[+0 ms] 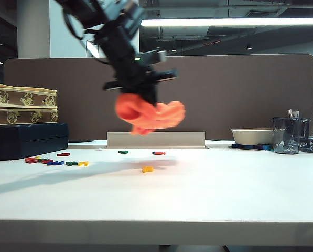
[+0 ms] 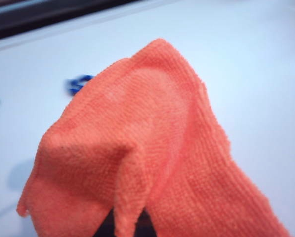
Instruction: Use an orange cloth to wipe the letter magnets on the table away for a distance.
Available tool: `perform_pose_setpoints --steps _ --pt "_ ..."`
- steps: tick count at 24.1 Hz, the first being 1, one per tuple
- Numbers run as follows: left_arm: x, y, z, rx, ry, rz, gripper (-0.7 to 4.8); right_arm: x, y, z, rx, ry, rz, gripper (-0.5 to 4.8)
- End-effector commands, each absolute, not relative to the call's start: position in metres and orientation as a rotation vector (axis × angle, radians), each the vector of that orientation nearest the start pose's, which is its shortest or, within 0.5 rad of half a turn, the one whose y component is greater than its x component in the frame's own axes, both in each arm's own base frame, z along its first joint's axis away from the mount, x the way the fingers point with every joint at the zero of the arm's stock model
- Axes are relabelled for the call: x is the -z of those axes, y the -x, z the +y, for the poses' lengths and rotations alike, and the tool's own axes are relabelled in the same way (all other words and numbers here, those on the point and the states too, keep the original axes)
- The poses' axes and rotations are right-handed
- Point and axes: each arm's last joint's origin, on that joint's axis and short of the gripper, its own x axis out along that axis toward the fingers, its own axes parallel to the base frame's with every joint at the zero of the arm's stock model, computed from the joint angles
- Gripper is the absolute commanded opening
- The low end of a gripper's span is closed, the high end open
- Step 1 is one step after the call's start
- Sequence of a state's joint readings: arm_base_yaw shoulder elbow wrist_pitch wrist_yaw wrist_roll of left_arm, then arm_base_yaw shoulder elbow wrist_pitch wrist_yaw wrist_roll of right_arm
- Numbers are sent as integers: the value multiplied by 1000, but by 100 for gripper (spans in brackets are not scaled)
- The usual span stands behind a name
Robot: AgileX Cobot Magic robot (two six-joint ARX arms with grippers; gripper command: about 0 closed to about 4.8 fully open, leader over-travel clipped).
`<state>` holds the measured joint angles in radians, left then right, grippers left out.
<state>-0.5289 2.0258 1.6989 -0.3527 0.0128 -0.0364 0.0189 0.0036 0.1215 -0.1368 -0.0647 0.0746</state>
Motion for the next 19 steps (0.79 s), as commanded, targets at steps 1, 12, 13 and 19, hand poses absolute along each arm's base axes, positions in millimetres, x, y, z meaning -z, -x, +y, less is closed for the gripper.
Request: perform_pose_setpoints --steps 1,12,13,19 --pt "-255 -376 -265 560 -179 669 -6 -196 -88 4 -85 -78 -22 -1" --pt "-204 -296 -307 570 -169 528 -6 -197 -88 5 -128 -77 -22 -1" --pt "-201 -292 -306 568 -167 514 -6 -197 -88 5 -130 -77 -22 -1" --pt "-169 -279 -293 560 -158 490 -6 -197 -88 5 -136 -77 -21 -1"
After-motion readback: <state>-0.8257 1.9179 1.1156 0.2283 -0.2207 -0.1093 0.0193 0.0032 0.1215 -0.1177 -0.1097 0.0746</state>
